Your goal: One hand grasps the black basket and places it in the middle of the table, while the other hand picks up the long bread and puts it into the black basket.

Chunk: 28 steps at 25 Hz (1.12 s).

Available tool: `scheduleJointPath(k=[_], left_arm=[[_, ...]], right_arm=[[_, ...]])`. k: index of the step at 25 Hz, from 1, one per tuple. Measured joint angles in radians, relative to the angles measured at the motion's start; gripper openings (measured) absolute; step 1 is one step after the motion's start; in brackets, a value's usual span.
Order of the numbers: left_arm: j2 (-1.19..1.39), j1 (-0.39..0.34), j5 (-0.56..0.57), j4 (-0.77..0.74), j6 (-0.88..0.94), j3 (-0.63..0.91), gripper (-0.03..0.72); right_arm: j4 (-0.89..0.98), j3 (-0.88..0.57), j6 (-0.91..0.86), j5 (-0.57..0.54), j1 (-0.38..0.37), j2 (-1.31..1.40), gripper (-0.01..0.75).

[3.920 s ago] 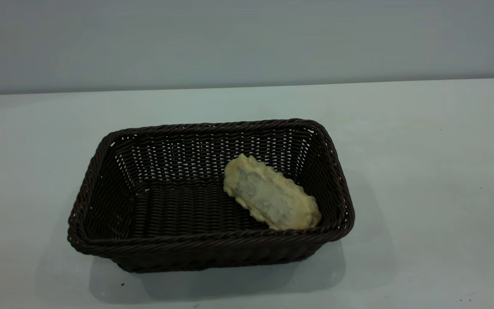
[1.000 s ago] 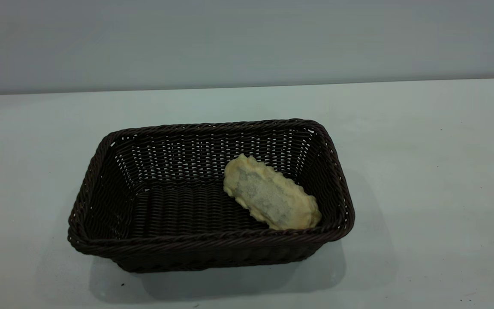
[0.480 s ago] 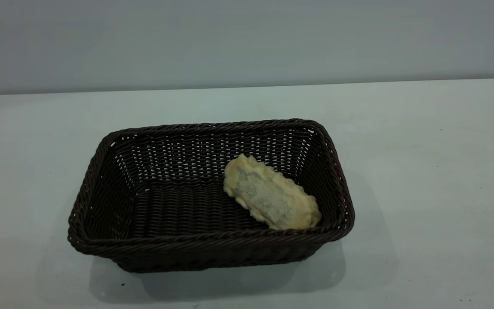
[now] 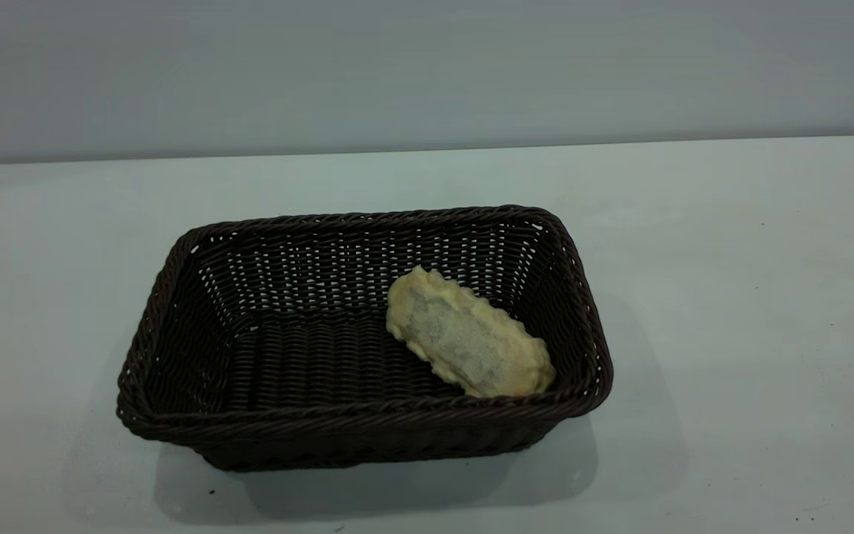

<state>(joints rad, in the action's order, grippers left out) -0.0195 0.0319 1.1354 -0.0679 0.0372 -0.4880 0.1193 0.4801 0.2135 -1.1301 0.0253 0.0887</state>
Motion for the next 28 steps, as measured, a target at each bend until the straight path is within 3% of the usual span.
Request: scheduleJointPath(k=[28], left_arm=[[0.0, 0.0, 0.0, 0.0, 0.001, 0.0, 0.585]], right_arm=[[0.0, 0.0, 0.0, 0.0, -0.025, 0.0, 0.239]])
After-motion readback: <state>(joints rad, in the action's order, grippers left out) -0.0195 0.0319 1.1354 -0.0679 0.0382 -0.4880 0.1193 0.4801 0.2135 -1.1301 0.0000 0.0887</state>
